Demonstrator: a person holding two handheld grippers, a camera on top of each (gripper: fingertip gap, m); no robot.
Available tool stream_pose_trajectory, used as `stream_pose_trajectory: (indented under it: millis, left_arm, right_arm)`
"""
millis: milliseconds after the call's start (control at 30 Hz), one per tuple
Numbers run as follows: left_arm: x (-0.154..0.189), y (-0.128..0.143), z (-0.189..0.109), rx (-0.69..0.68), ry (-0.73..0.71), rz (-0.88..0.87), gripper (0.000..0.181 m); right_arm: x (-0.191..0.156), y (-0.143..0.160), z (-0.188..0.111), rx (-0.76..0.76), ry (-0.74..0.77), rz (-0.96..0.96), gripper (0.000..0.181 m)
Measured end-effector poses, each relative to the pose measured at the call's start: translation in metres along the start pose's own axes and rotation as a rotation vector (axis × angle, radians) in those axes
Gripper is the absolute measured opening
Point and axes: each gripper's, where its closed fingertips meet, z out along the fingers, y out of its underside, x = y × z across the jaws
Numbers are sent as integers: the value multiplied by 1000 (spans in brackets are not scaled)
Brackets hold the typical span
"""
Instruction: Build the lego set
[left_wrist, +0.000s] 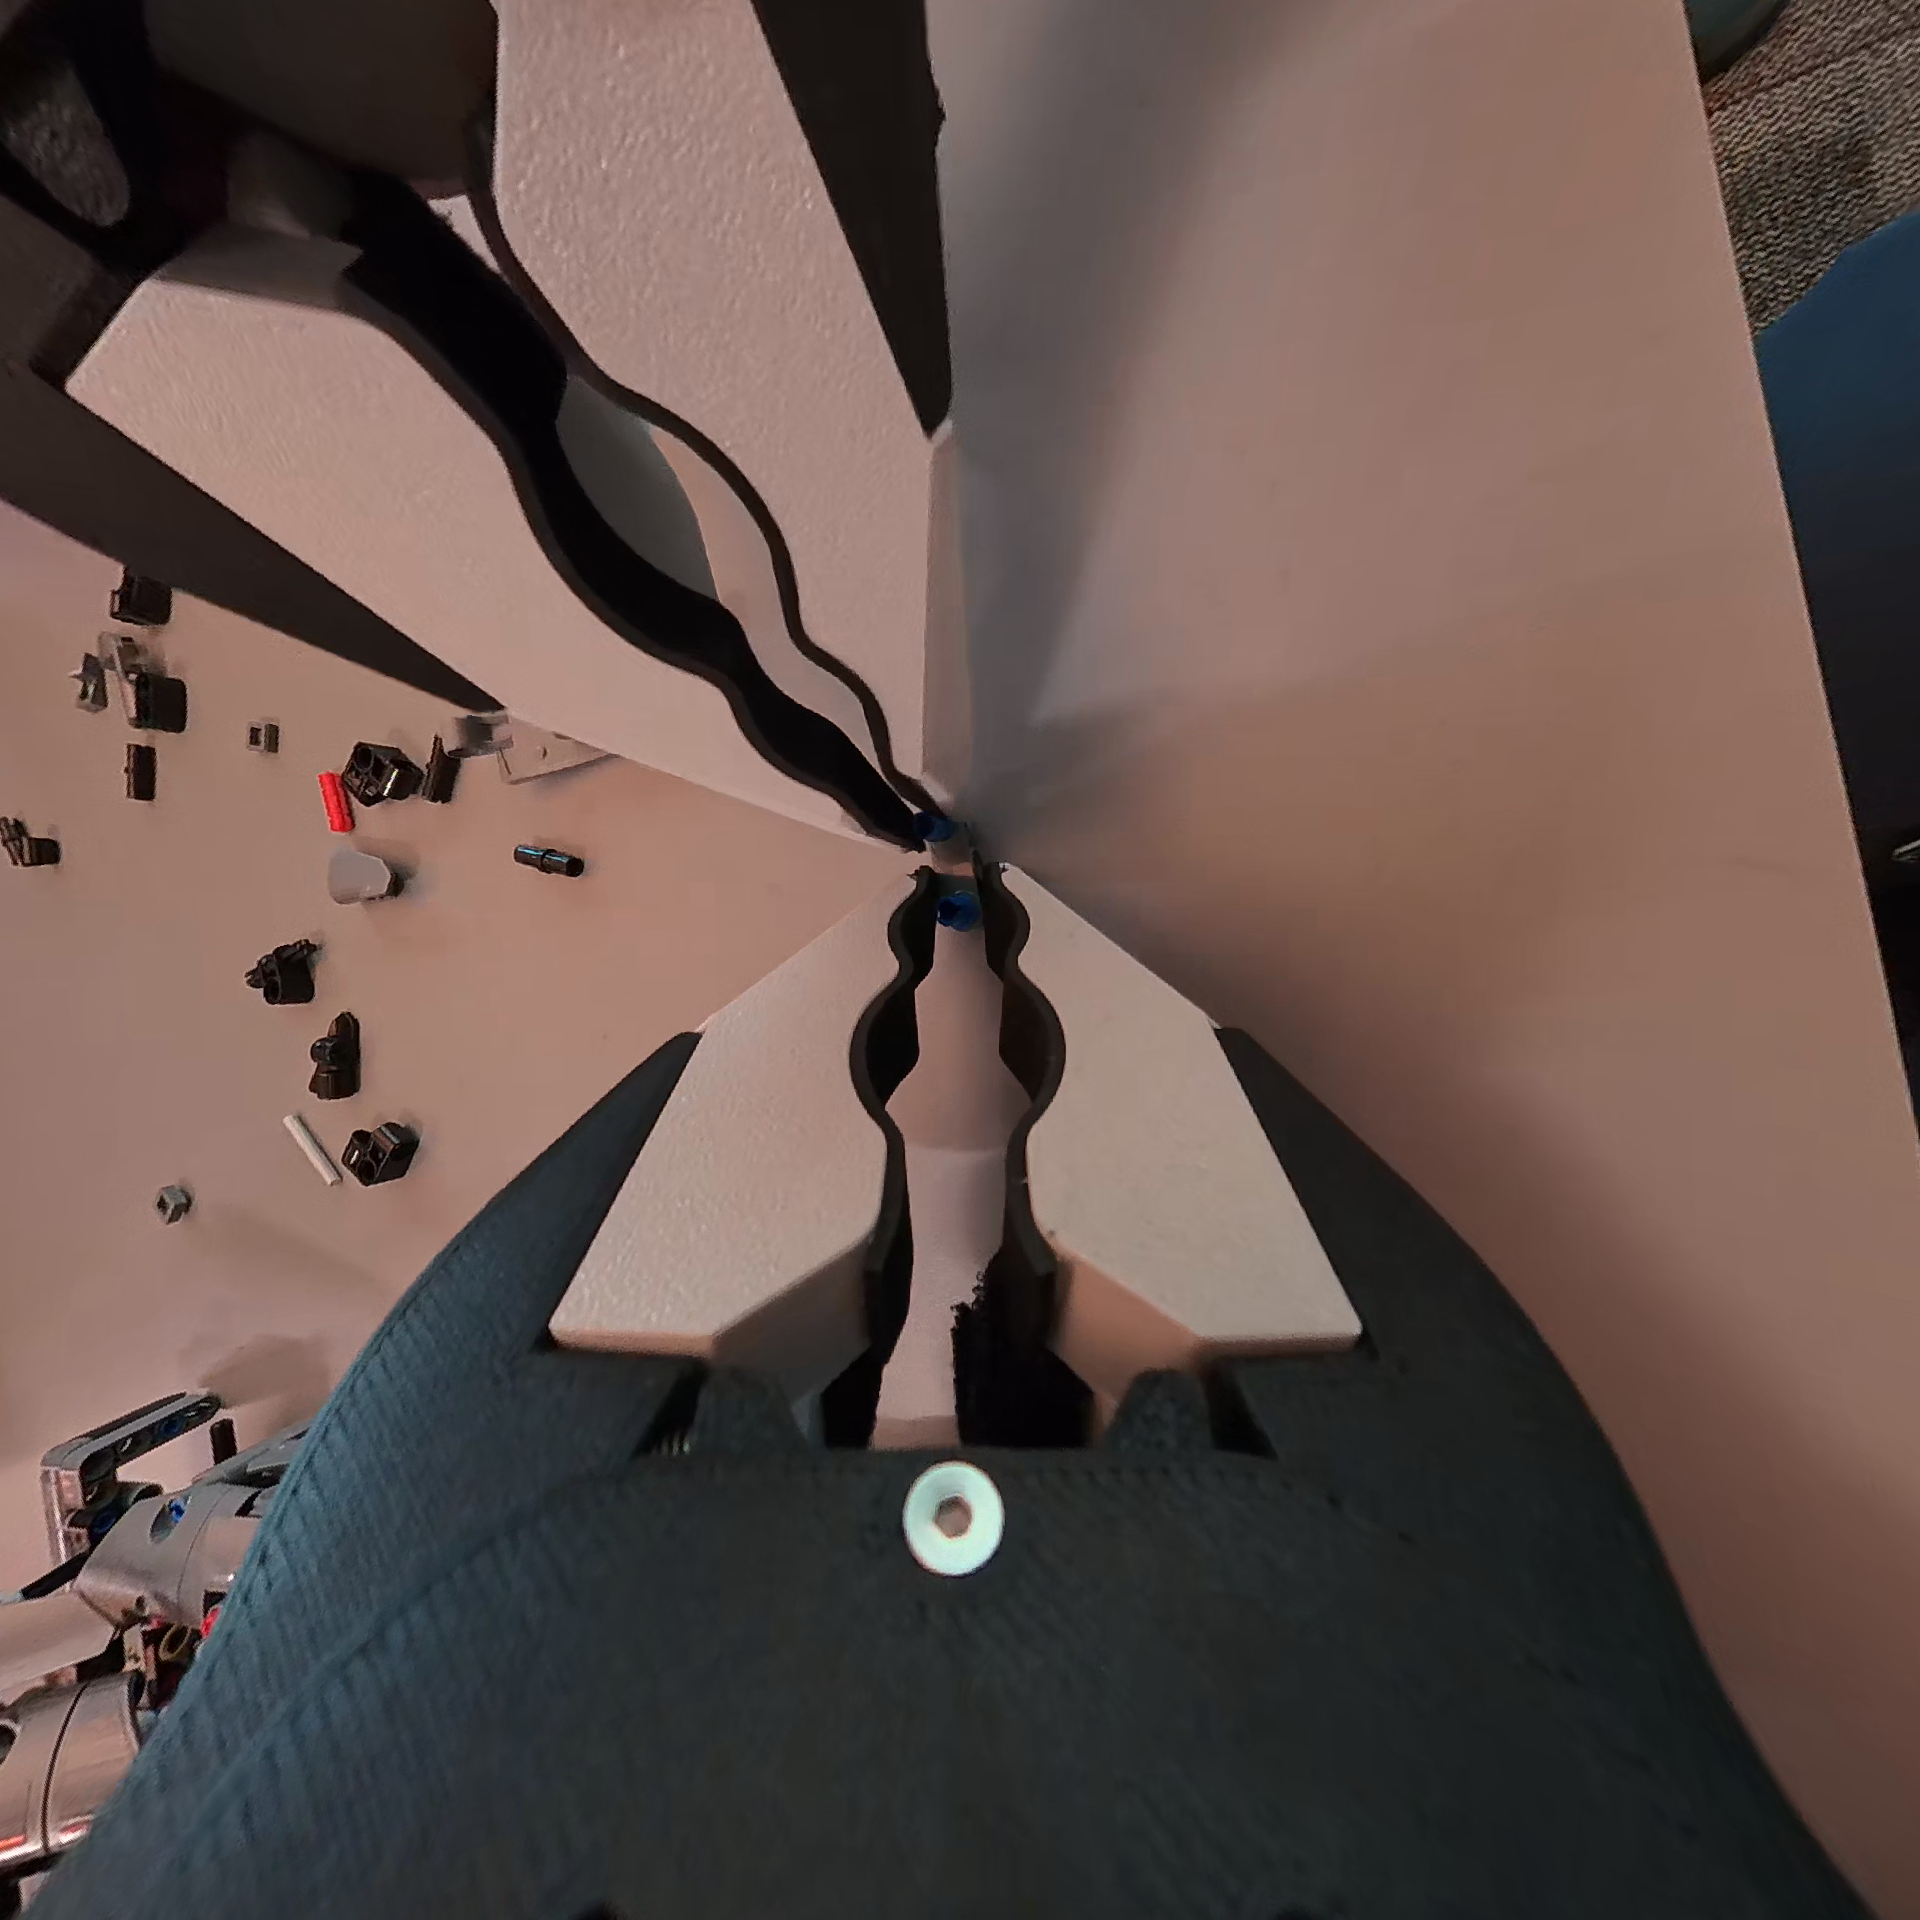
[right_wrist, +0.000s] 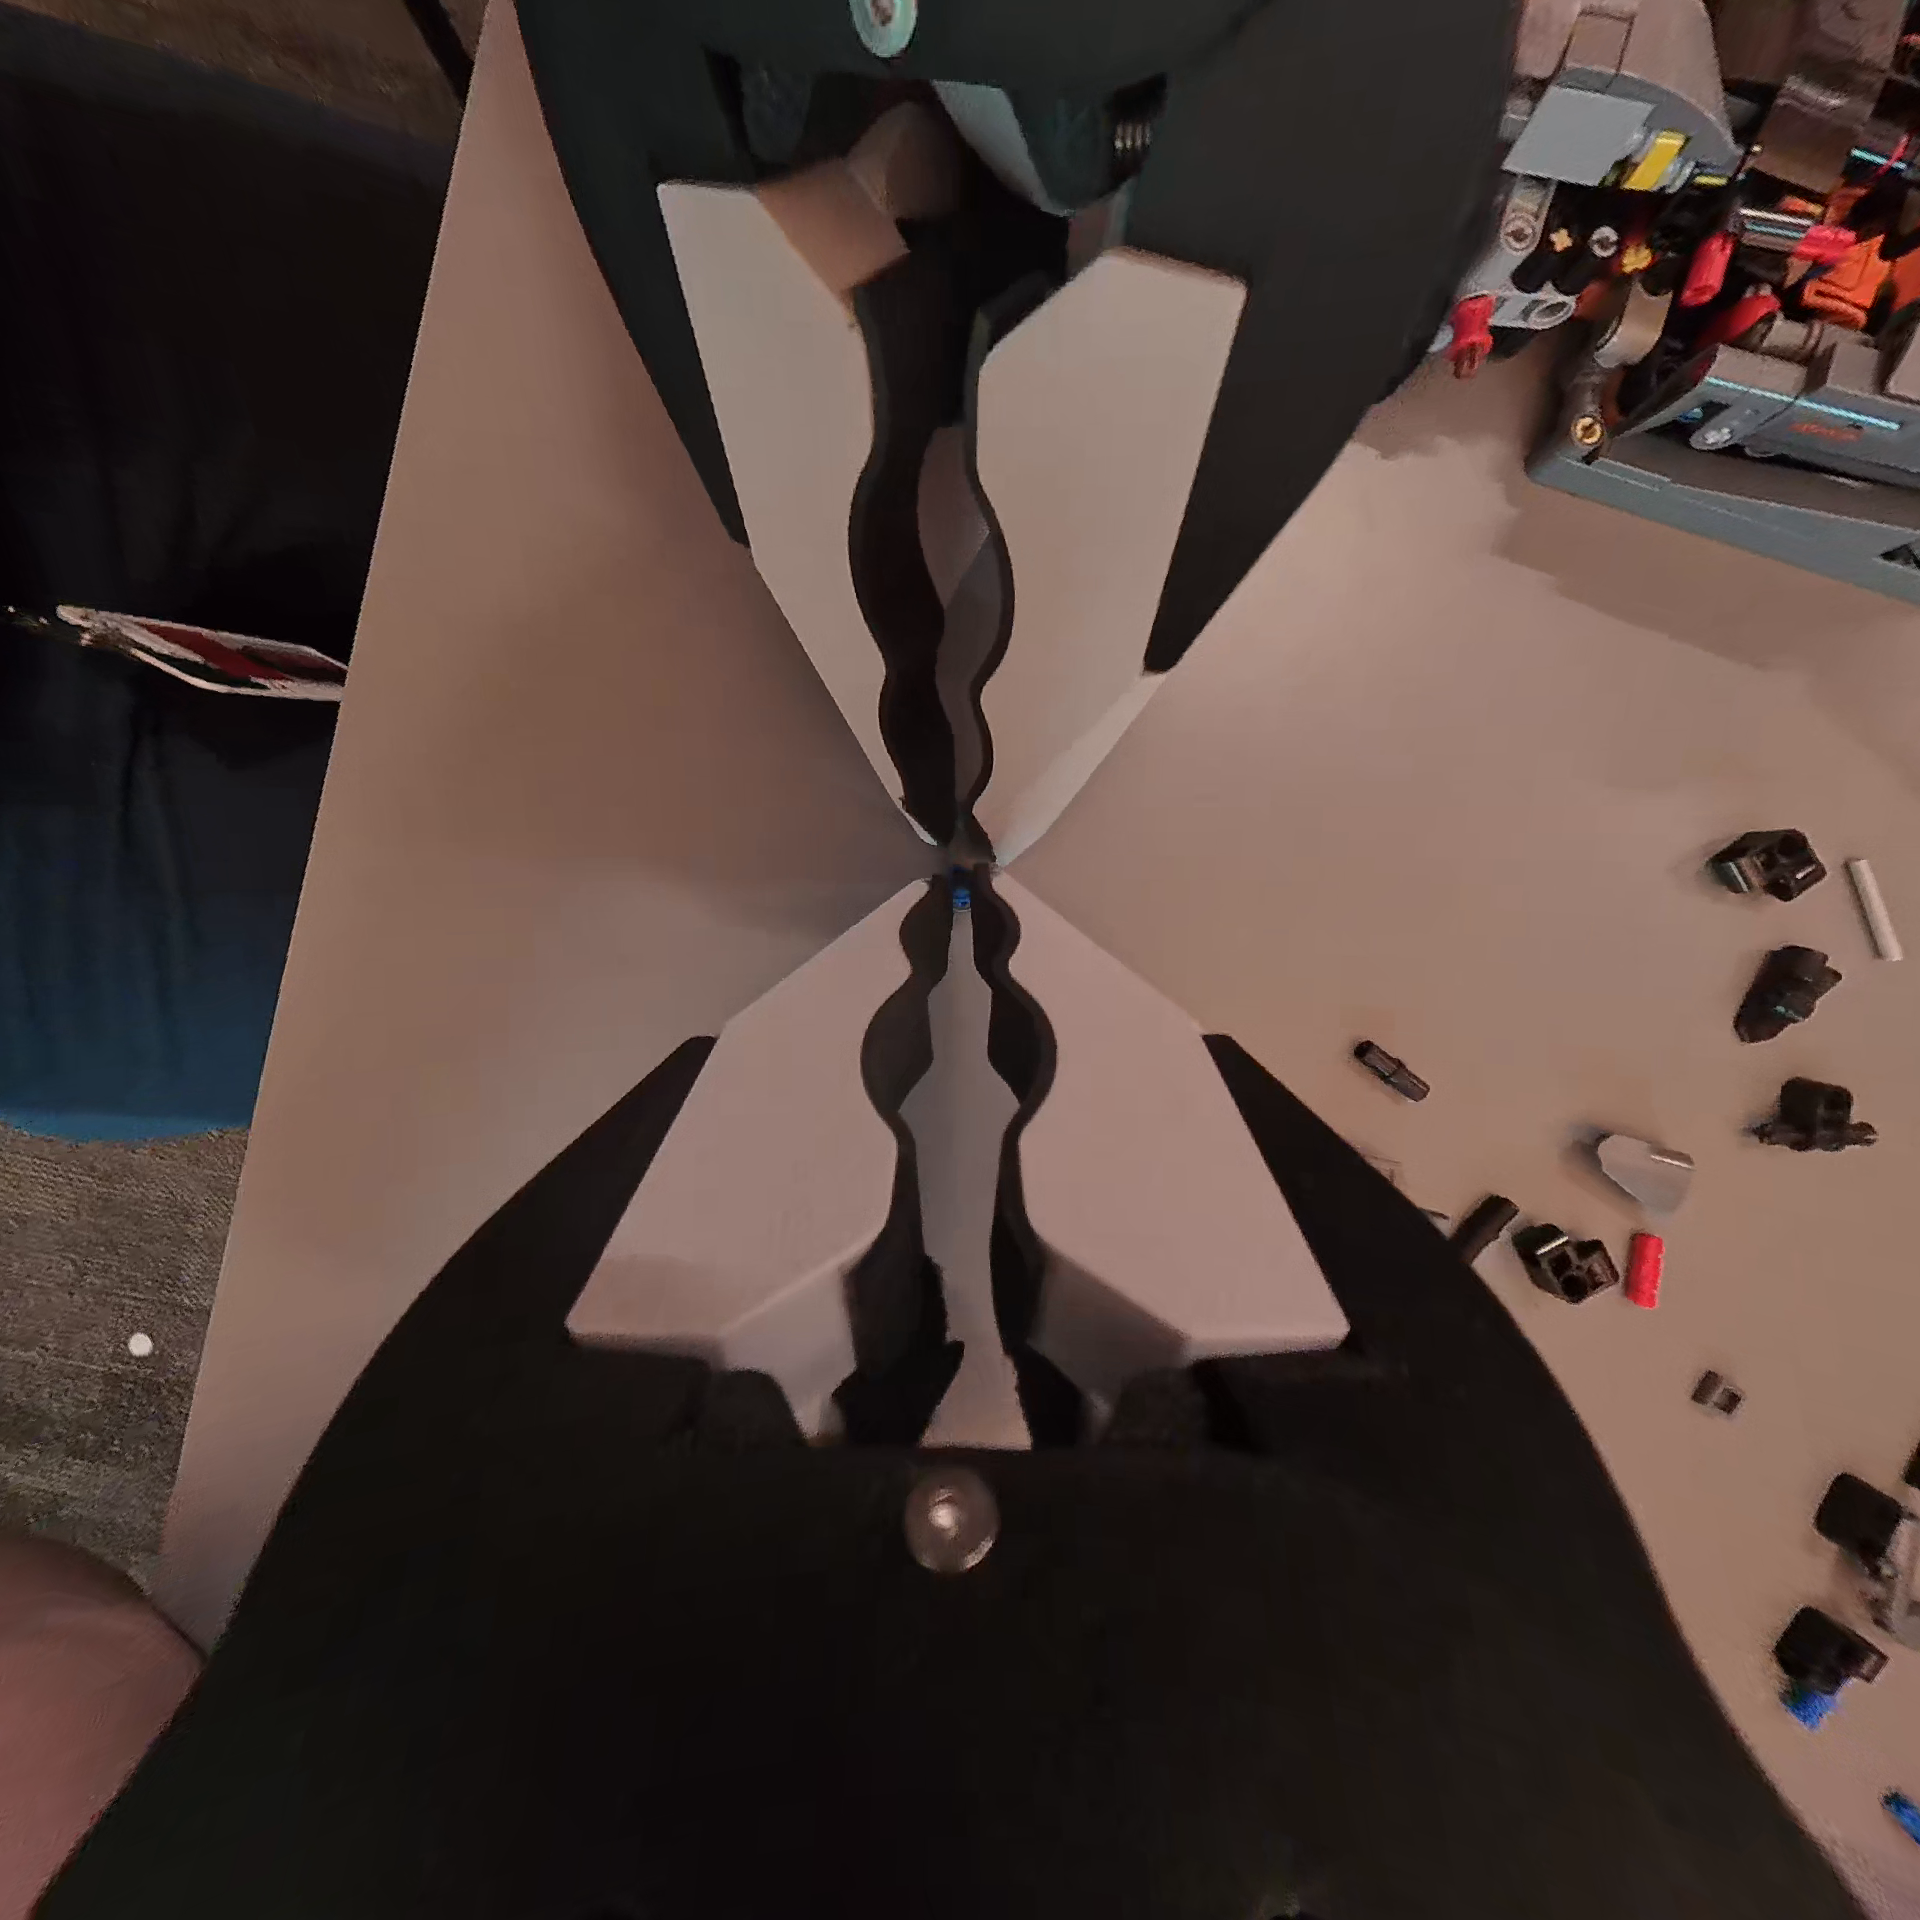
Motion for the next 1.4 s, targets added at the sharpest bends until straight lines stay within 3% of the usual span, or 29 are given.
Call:
stream_pose_trajectory:
  millis: [833, 1400]
  left_arm:
    - [1, 0, 2, -23, -32, -81, 6]
    - [1, 0, 2, 7, -18, -113, 6]
  right_arm:
    - [4, 0, 1, 150, 170, 455, 2]
    - [3, 1, -3, 285, 193, 525, 1]
